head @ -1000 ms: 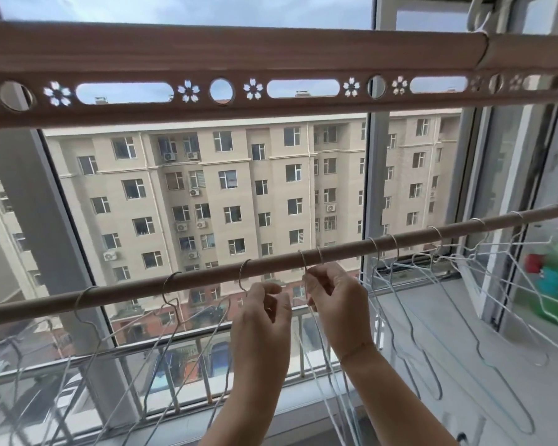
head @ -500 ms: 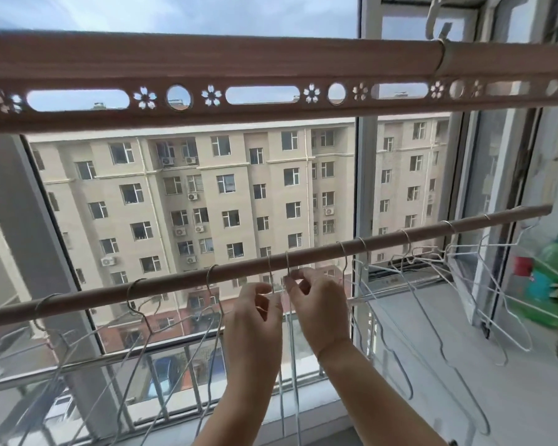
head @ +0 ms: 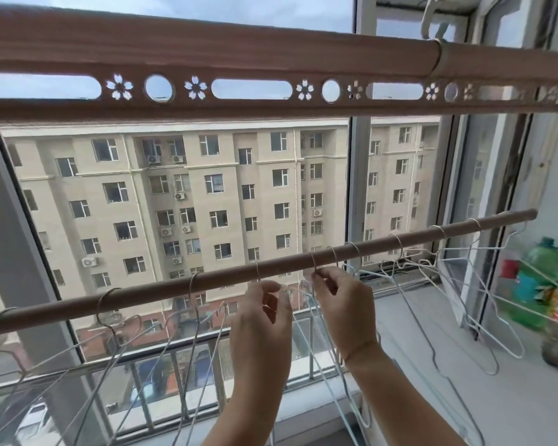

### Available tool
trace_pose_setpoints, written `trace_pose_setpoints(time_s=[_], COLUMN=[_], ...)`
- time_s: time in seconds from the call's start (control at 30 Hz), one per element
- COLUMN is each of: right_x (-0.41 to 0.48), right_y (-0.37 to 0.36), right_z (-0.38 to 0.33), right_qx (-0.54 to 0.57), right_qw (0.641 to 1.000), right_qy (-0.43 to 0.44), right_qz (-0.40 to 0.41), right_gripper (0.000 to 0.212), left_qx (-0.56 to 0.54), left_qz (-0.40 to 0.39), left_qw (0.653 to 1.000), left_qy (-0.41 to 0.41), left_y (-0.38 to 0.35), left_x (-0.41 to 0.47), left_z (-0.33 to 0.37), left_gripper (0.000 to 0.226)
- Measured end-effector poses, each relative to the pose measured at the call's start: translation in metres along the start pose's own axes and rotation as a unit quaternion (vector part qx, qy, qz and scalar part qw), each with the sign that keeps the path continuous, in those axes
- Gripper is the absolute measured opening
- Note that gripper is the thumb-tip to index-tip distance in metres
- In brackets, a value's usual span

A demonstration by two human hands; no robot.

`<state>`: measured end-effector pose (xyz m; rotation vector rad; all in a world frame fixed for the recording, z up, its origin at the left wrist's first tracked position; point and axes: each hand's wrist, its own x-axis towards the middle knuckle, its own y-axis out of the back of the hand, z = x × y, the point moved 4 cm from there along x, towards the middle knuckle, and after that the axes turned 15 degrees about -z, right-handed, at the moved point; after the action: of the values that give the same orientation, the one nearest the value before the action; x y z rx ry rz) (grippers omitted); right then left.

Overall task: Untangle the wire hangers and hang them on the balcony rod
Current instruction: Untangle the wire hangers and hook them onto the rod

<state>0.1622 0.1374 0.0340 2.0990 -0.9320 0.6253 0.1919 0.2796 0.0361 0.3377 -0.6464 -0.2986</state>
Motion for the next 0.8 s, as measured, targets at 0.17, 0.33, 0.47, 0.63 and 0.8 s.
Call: trace_pose_setpoints(time_s=[0.17, 0.33, 0.47, 0.63, 0.8], right_x=[-0.005, -0.003, 0.008, 0.017, 0.029], right_y=[0.011, 0.056, 0.067, 0.088, 0.116], right_z=[0.004, 0.028, 0.051, 0.075, 0.105], right_qx=[0.015, 0.001, -0.01, -0.017, -0.022], right_qw=[1.0, 0.995, 0.997, 0.999, 1.0], right_qy=[-0.009, -0.049, -0.055, -0.028, -0.018], right_qz=[-0.002, 0.091, 0.054, 0.021, 0.009], right_gripper=[0.016, 0.016, 0.015, 0.014, 0.014], left_qx=[0.001, 0.021, 0.043, 0.058, 0.058], left_qz=[-0.02, -0.026, -0.031, 0.005, 0.039], left_qw=[0.999, 0.999, 0.998, 0.998, 0.997], left_qy=[-0.025, -0.033, -0.034, -0.013, 0.015], left_y=[-0.016, -0.034, -0.06, -0.088, -0.114], left_x=[-0.001, 0.005, 0.009, 0.009, 0.009], left_z=[0.009, 0.026, 0.044, 0.058, 0.071], left_gripper=[0.01, 0.005, 0.018, 0.02, 0.017])
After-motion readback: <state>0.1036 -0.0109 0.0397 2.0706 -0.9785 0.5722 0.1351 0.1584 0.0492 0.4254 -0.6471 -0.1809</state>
